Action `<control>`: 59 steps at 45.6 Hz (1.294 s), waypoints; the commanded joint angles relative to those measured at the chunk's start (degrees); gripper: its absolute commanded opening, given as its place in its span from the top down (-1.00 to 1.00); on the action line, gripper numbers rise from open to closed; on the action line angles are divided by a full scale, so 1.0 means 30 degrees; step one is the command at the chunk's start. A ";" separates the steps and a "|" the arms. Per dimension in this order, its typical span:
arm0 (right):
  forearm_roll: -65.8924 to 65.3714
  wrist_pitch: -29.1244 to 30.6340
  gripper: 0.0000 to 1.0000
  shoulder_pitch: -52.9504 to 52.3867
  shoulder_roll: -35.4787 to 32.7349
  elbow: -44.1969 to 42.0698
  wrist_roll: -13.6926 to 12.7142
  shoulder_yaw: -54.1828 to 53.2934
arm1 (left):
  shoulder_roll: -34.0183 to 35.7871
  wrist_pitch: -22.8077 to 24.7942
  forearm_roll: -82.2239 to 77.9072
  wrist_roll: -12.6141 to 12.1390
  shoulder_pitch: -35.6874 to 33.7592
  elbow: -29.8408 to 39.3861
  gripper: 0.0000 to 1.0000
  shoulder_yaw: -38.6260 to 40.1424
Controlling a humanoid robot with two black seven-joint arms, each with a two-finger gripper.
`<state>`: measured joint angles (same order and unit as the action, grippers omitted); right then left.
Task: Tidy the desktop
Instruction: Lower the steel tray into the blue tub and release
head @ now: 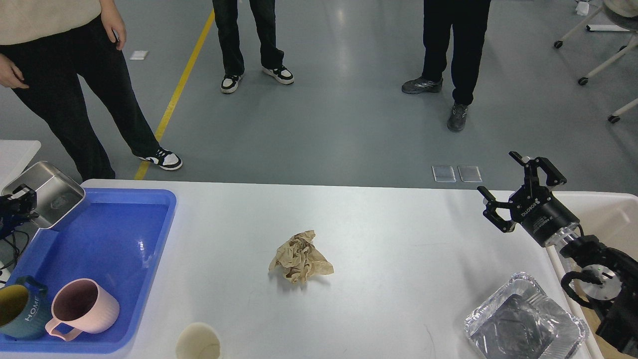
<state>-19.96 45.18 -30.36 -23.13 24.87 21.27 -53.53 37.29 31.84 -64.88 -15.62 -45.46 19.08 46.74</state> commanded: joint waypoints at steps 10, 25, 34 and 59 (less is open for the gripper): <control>0.0003 -0.0002 -1.00 0.0071 -0.0083 0.0001 0.0029 0.0001 | -0.1240 -0.0944 0.0884 0.0051 0.0154 -0.0645 1.00 -0.0901; 0.0003 -0.0002 -1.00 0.0130 -0.0083 0.0001 0.0029 0.0001 | -0.1591 -0.1354 0.3081 0.0081 0.0535 -0.1407 0.79 -0.2600; 0.0003 -0.0002 -1.00 0.0130 -0.0054 0.0001 0.0029 0.0001 | -0.1972 -0.1852 0.3814 0.0110 0.1062 -0.1408 0.56 -0.3012; 0.0003 -0.0002 -1.00 0.0100 -0.0083 0.0001 0.0029 0.0001 | -0.2763 -0.2029 0.4224 0.0110 0.1121 -0.1408 -0.07 -0.3041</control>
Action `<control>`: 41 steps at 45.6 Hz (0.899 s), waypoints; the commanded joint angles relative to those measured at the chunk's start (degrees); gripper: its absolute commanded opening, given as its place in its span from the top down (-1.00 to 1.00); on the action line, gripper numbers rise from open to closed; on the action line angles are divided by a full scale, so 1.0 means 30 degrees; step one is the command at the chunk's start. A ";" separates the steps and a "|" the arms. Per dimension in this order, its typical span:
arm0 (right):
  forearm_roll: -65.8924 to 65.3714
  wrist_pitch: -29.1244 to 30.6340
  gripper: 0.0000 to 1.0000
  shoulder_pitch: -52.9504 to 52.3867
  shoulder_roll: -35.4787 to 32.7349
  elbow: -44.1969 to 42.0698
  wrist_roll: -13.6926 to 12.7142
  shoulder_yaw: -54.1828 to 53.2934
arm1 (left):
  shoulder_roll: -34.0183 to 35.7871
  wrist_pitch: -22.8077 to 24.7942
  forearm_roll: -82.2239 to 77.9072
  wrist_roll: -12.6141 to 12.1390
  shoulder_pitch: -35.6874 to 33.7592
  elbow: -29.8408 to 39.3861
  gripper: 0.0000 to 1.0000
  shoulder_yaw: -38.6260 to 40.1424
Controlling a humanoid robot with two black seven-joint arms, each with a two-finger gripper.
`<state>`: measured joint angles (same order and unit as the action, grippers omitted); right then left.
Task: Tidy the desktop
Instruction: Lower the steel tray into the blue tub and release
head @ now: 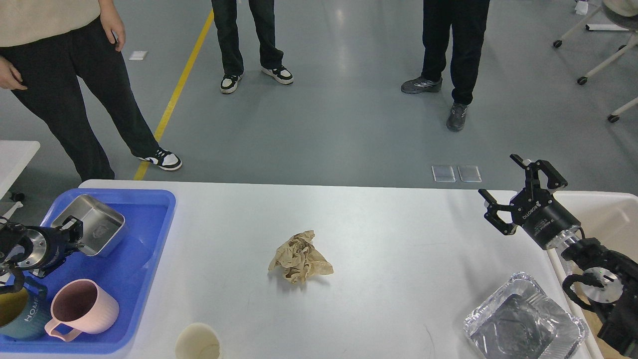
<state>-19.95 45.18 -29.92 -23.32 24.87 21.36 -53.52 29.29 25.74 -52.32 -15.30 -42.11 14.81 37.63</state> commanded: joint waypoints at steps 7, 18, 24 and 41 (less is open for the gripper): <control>0.0001 -0.0001 -1.00 -0.0074 -0.0047 -0.0029 -0.0001 0.0000 | -0.0065 0.0004 0.0065 0.0001 0.0033 -0.0015 -0.31 0.0025; 0.0001 -0.0001 -1.00 -0.0015 -0.0018 0.0000 -0.0001 0.0000 | 0.0198 0.0063 0.0798 0.0001 0.0267 0.0014 -0.90 0.0025; 0.0001 -0.0031 -1.00 -0.0103 -0.0018 0.0000 -0.0001 0.0000 | 0.0286 0.0063 0.0827 0.0001 0.0238 0.0014 -0.93 0.0024; 0.0001 -0.0031 -1.00 -0.0162 -0.0018 0.0000 -0.0030 0.0000 | 0.0286 0.0063 0.0827 -0.0029 0.0238 0.0014 -0.93 -0.0034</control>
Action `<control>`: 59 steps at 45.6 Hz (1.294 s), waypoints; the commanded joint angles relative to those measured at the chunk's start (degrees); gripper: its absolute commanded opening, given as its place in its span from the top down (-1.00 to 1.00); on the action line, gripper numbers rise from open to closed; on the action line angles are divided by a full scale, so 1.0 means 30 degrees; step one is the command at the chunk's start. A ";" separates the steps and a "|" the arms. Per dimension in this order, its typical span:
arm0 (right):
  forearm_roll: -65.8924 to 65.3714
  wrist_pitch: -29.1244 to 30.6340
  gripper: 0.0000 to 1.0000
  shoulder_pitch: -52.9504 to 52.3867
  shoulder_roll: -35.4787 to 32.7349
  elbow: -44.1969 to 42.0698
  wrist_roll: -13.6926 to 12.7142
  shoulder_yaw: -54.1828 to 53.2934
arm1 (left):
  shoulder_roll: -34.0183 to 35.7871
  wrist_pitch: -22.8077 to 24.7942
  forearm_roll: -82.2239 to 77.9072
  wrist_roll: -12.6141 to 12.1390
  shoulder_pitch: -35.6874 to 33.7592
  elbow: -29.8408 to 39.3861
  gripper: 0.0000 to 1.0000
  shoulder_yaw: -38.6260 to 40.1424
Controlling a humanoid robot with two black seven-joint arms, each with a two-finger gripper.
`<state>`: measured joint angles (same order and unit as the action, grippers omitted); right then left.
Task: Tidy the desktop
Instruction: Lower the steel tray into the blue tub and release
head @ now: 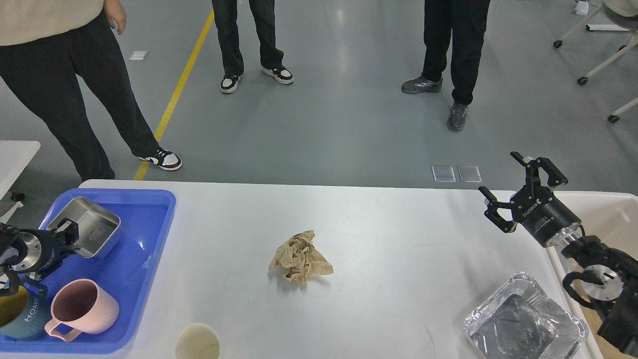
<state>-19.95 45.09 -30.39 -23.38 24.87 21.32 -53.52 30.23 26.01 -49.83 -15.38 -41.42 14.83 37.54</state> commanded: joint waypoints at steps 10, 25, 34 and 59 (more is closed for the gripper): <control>0.0000 -0.0002 -1.00 -0.0006 -0.0030 0.0000 -0.0018 0.0000 | -0.0086 -0.0087 0.0000 0.0028 0.0036 -0.0021 -0.93 -0.0003; 0.0000 -0.0002 -1.00 -0.0094 -0.0001 0.0000 -0.0018 0.0000 | -0.0027 -0.0849 0.0088 -0.0001 -0.0081 0.0009 -0.93 -0.0003; 0.0000 -0.0002 -1.00 -0.0123 -0.0001 0.0000 -0.0018 0.0000 | -0.0057 -0.0878 0.0205 -0.0001 -0.0052 0.0009 -0.93 -0.0003; 0.0000 -0.0060 -1.00 -0.0182 0.0028 0.0000 -0.0018 -0.0029 | -0.0145 -0.0878 0.0205 -0.0059 -0.0257 0.0009 -0.93 0.0026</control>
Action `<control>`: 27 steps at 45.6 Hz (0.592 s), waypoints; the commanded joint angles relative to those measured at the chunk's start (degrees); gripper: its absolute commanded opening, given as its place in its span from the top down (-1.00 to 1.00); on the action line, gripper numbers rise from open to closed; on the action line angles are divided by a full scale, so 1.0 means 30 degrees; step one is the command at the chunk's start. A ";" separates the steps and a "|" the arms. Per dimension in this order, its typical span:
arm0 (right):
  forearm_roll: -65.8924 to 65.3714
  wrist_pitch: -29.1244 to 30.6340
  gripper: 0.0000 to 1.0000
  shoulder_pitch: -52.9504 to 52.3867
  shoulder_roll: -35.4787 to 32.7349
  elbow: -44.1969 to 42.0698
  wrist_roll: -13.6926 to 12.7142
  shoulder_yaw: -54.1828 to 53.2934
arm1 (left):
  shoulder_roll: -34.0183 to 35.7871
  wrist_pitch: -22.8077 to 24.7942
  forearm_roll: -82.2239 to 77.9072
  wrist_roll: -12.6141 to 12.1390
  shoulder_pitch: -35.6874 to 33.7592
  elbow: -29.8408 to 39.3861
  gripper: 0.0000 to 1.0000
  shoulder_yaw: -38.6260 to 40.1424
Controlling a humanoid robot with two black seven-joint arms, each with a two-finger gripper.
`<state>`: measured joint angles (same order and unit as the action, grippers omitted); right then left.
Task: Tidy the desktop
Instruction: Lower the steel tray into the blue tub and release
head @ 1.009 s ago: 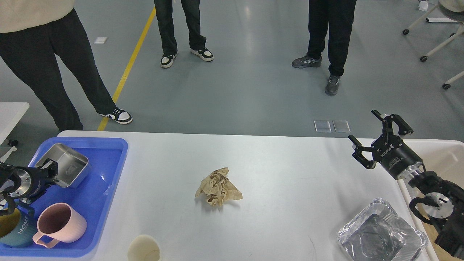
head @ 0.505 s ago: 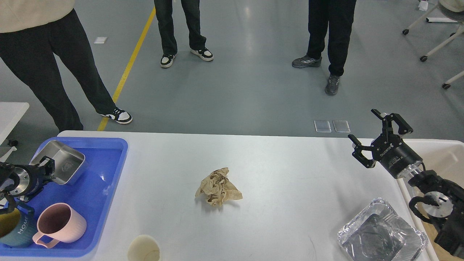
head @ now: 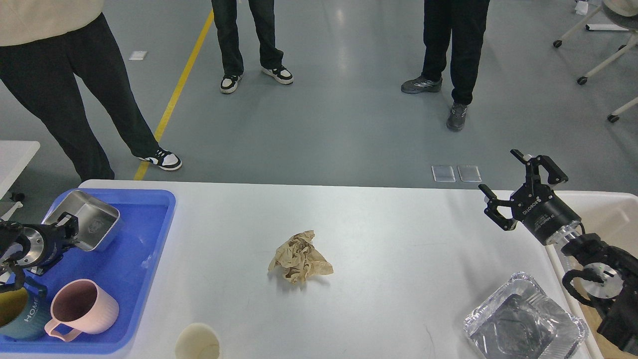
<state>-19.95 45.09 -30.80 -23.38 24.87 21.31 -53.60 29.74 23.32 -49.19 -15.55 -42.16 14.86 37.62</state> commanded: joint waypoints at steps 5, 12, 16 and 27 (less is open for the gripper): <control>0.0001 -0.0058 -1.00 -0.0047 0.0029 0.0000 -0.0013 -0.0004 | 0.0019 -0.0011 -0.0009 0.0026 -0.0010 -0.0001 -0.93 -0.0029; 0.0001 -0.0058 -1.00 -0.0047 0.0029 0.0000 0.0016 -0.0004 | -0.0010 -0.0011 -0.0009 -0.0003 -0.0010 -0.0001 -0.93 -0.0029; 0.0001 -0.0058 -1.00 -0.0047 0.0000 0.0000 0.0016 -0.0004 | 0.0019 -0.0011 -0.0009 -0.0003 -0.0010 -0.0001 -0.93 -0.0029; 0.0001 -0.0087 -1.00 -0.0047 0.0030 0.0000 -0.0013 -0.0004 | 0.0049 -0.0011 -0.0009 0.0026 -0.0156 -0.0001 -0.93 -0.0029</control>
<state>-19.95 44.84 -30.94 -23.24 24.87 21.30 -53.62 29.88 23.27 -49.22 -15.48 -42.54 14.86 37.53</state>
